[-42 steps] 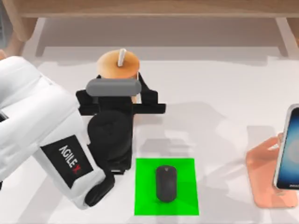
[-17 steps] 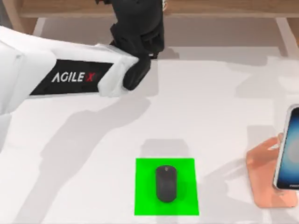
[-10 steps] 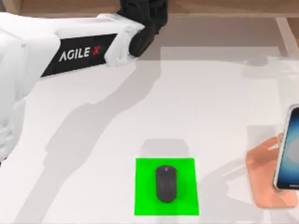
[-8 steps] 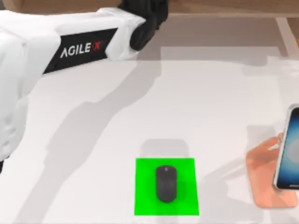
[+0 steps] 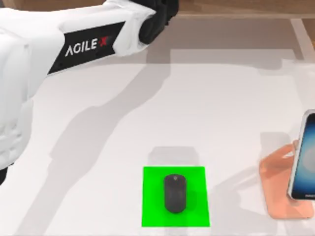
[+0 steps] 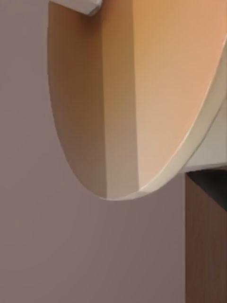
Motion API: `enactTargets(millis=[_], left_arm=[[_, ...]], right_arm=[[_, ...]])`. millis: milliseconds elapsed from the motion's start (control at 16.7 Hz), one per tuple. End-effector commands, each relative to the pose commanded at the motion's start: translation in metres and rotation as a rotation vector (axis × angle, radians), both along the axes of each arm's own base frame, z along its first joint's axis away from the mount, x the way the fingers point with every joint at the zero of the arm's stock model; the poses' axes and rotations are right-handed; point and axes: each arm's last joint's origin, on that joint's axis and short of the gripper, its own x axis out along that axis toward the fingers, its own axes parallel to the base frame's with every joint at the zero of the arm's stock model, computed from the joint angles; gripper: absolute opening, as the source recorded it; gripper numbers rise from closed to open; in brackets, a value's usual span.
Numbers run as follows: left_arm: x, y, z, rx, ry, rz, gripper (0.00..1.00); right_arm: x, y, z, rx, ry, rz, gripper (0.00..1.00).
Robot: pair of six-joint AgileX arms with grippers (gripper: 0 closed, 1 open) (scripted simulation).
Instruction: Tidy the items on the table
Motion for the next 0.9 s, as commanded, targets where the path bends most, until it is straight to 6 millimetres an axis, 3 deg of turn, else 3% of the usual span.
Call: enactTargets(millis=[300,660,900], left_arm=[[-0.008,-0.007,0.005,-0.012,-0.006,-0.017,0.0],[-0.082,-0.078,0.014,-0.096,0.033,-0.208,0.0],[-0.111,-0.102,0.016,-0.11,0.051,-0.271,0.0]], right_arm=[[0.0,0.0,0.0,0.0,0.0,0.0,1.0],[0.0,0.0,0.0,0.0,0.0,0.0,1.0],[0.0,0.0,0.0,0.0,0.0,0.0,1.0]])
